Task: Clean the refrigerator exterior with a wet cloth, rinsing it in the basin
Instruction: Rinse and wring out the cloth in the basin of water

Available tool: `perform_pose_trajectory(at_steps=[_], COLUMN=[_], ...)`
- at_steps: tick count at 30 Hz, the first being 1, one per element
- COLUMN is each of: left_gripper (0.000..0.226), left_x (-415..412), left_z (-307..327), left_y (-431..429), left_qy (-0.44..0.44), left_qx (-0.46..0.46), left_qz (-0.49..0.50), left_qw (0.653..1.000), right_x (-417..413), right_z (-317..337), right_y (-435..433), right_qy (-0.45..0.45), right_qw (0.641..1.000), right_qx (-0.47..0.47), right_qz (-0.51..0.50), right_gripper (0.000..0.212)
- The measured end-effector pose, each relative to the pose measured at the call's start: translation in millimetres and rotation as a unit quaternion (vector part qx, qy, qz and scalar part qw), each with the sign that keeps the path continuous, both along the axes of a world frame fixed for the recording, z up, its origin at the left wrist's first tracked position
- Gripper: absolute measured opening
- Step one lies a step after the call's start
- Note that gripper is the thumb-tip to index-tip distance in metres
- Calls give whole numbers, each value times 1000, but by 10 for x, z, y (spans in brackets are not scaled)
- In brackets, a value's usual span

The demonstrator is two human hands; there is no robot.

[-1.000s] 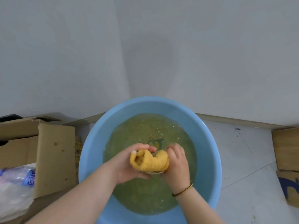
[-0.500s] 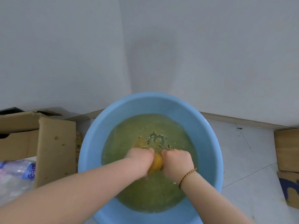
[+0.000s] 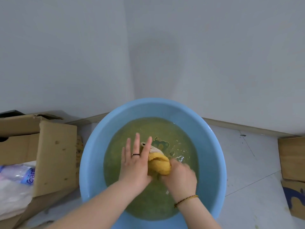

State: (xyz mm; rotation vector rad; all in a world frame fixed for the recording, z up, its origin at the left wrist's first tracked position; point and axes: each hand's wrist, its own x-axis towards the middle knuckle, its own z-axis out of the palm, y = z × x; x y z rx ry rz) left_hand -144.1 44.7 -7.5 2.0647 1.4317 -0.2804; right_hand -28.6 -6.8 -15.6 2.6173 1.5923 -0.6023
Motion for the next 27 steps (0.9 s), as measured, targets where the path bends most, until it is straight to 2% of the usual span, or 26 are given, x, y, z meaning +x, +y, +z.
perform_pose_trajectory(at_steps=[1,2,3,5,6,7,10,13,15,16,17,18,19,20,22,23,24,27], left_gripper=[107,112,115,121,123,121,99,72,36,20,14,19,25,31,43,48,51,49], left_x=[-7,-4,8,27,39,47,47,54,70,95,119,137,154,158,149,135,129,171], left_z=[59,113,174,143,80,30,-49,-70,-27,7,41,72,118,144,143,154,159,196], left_y=[-45,-78,-88,-44,7,51,79,83,142,178,218,257,293,324,367,374,378,352], left_qy=[-61,-133,-218,-376,-407,-411,-417,-452,-481,-489,-502,-517,-526,-528,-524,-518,-518,-495], left_qx=[-58,-137,-230,-376,-397,-403,-429,-484,-464,-439,-411,-386,-369,-354,-331,-322,-312,-295], left_qz=[90,193,304,478,524,553,565,537,538,542,543,534,522,512,495,489,477,402], left_qw=[992,963,898,699,634,602,568,523,514,524,533,546,561,578,609,624,638,712], right_x=[40,77,100,98,66,21,-113,-190,-284,-350,-415,-479,-536,-572,-556,-538,-517,-400], right_z=[-55,-110,-157,-220,-213,-215,-219,-205,-213,-183,-113,-33,15,24,-25,-26,-25,39], right_y=[-36,-58,-79,-121,-125,-138,-137,-111,-114,-118,-116,-96,-72,-57,-36,-13,10,0], right_qy=[-69,-129,-154,-153,-139,-110,-29,17,37,65,109,176,256,322,376,413,468,650], right_qw=[995,980,961,924,906,894,865,862,879,897,913,918,909,895,890,876,847,711], right_qx=[62,142,218,323,364,390,433,462,455,432,392,329,247,168,101,87,71,-16], right_qz=[23,49,72,134,163,194,250,209,139,70,-22,-130,-216,-258,-236,-235,-243,-267], right_gripper=[33,34,28,8,19,26,23,13,15,19,23,28,34,37,32,29,27,26])
